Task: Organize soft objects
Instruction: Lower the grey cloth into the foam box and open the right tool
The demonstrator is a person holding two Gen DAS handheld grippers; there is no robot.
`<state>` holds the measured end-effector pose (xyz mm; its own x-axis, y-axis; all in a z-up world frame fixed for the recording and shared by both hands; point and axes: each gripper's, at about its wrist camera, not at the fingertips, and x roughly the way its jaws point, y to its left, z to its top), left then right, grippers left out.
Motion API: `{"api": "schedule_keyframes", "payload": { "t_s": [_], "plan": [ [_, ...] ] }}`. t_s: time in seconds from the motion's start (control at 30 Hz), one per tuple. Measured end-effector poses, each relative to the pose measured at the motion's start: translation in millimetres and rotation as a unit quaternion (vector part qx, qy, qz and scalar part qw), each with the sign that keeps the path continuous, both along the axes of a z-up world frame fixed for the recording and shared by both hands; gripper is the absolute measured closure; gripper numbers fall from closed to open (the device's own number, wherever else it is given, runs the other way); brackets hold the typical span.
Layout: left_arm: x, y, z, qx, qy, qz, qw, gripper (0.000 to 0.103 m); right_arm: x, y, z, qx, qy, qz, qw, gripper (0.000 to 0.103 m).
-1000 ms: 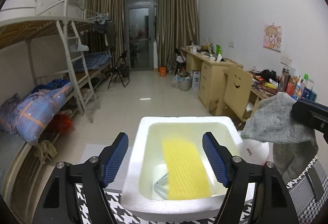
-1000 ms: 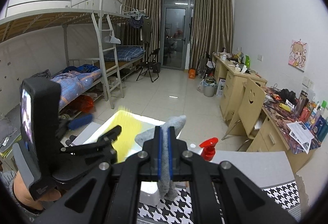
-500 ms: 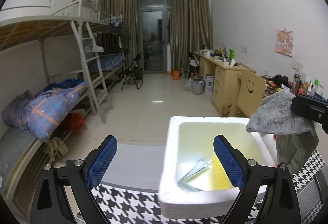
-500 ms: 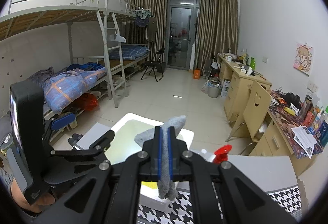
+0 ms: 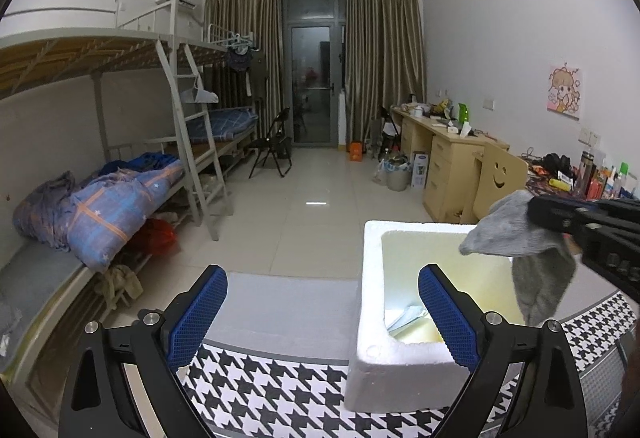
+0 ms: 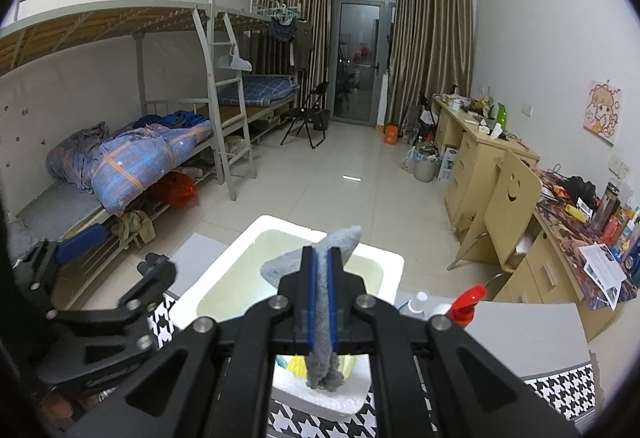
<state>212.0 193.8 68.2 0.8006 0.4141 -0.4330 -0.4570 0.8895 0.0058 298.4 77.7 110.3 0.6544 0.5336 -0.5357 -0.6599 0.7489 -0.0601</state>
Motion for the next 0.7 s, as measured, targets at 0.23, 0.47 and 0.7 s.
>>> {"api": "schedule_keyframes", "payload": {
  "t_s": [0.23,0.47,0.7],
  "plan": [
    [-8.7,2.0,2.4,-0.001,-0.008,-0.002,1.0,0.006,15.8,7.3,-14.9,-0.018,0.023,-0.013,1.0,0.095],
    [-10.1,11.1,-1.8,-0.006,-0.006,0.002,1.0,0.006,23.9,12.9,-27.8,-0.025,0.043,-0.01,0.999,0.095],
    [-10.1,14.4,-3.3,-0.009,-0.004,-0.001,0.9999,0.006,25.3,16.7,-34.1,-0.045,0.044,-0.021,0.998,0.045]
  ]
}}
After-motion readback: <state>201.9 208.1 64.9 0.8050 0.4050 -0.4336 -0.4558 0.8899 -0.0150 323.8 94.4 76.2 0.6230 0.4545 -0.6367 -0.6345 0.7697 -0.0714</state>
